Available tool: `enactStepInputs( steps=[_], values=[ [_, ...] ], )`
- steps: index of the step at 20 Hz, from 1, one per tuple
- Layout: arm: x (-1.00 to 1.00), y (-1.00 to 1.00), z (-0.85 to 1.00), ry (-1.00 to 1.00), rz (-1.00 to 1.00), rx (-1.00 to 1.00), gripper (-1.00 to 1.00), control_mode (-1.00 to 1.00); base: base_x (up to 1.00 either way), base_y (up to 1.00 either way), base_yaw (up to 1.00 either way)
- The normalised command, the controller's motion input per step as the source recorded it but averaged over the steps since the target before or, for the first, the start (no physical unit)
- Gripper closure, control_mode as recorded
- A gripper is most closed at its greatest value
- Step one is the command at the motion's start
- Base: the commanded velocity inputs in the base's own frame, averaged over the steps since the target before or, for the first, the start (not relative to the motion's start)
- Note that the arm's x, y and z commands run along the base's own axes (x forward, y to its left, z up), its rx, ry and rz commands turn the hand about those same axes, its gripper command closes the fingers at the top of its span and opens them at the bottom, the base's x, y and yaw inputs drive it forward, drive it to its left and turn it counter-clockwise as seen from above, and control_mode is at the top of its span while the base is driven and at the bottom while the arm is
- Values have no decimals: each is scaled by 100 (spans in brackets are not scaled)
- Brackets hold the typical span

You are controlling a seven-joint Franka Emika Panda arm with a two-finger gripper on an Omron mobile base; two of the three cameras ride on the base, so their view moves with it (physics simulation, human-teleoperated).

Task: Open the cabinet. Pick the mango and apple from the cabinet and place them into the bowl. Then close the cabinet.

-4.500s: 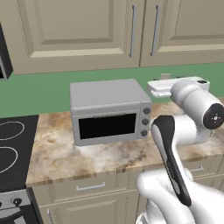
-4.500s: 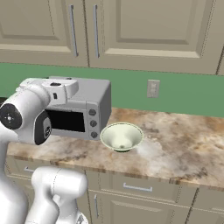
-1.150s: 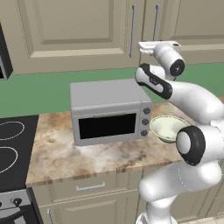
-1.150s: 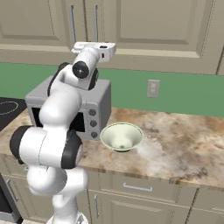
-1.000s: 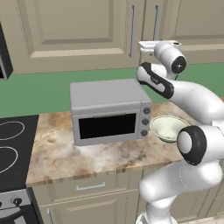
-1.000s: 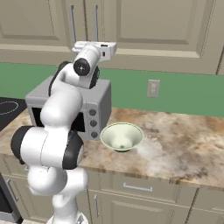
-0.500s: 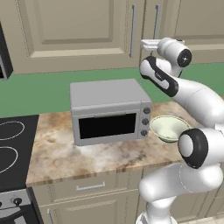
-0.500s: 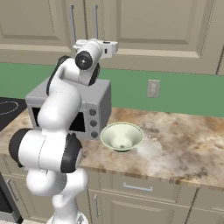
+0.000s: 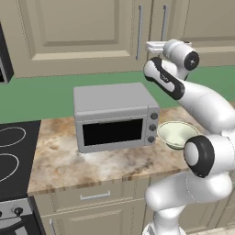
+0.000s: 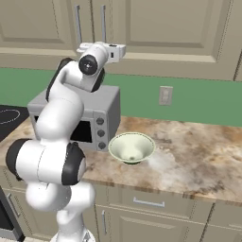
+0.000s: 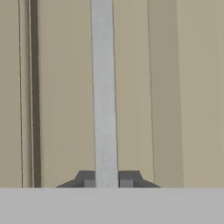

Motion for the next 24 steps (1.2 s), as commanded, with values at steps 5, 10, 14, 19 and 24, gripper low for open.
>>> enactStepInputs(
  steps=[5,10,14,19,24],
  values=[
    [-13,-10,0,0,0,0,100,-100,0,0,0],
    [-2,-3,10,0,0,0,100,-100,0,0,0],
    [-31,-14,14,-1,0,0,100,-100,0,0,0],
    [-39,-24,19,0,0,0,100,-100,0,0,0],
    [-39,-33,19,0,0,0,100,-100,0,0,0]
  ],
)
